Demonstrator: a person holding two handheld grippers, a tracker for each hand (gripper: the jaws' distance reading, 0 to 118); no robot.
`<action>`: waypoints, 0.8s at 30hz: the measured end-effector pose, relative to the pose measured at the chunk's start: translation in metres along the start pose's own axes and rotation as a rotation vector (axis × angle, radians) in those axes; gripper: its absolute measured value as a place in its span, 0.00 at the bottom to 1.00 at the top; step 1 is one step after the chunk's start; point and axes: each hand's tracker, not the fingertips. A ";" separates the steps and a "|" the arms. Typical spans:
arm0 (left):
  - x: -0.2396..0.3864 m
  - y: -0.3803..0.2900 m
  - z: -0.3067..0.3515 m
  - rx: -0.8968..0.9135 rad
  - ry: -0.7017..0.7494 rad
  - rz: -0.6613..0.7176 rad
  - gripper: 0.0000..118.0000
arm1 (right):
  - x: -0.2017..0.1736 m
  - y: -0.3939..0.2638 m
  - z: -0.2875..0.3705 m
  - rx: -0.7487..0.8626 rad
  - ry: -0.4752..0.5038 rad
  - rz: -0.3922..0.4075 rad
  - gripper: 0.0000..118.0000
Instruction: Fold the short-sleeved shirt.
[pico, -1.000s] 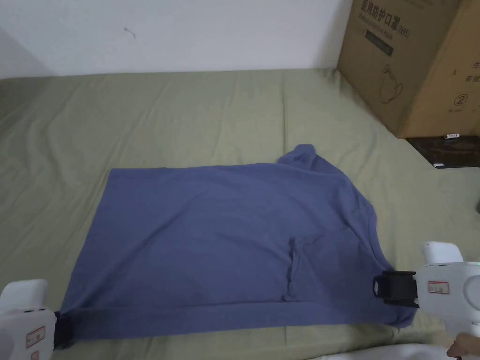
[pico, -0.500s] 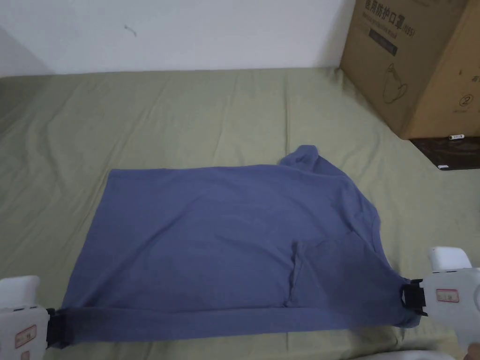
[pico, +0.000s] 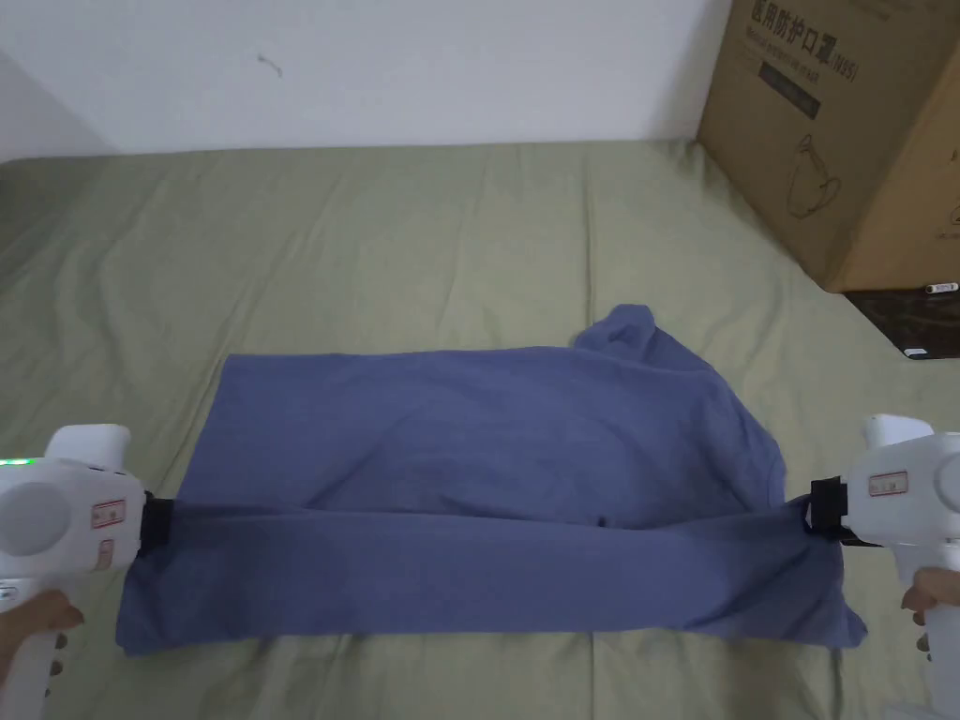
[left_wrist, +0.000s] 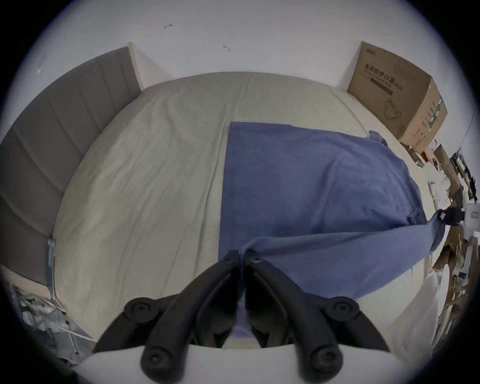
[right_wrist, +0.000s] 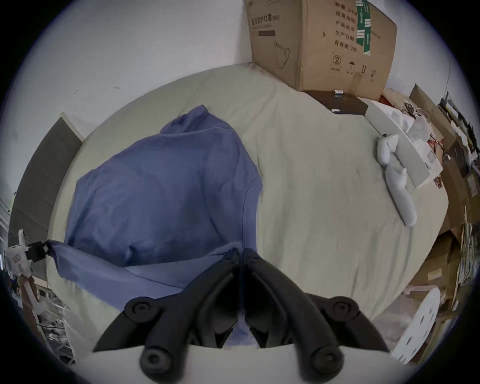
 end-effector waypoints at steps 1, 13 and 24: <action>0.002 0.002 -0.008 -0.020 0.013 -0.006 0.07 | -0.003 -0.002 -0.008 -0.002 -0.006 -0.003 0.00; -0.017 -0.027 0.030 0.007 -0.039 0.102 0.59 | -0.009 -0.013 0.034 0.063 0.001 0.046 0.18; -0.028 -0.086 0.019 -0.048 -0.089 0.231 0.74 | -0.015 -0.062 0.018 -0.016 0.019 0.057 0.00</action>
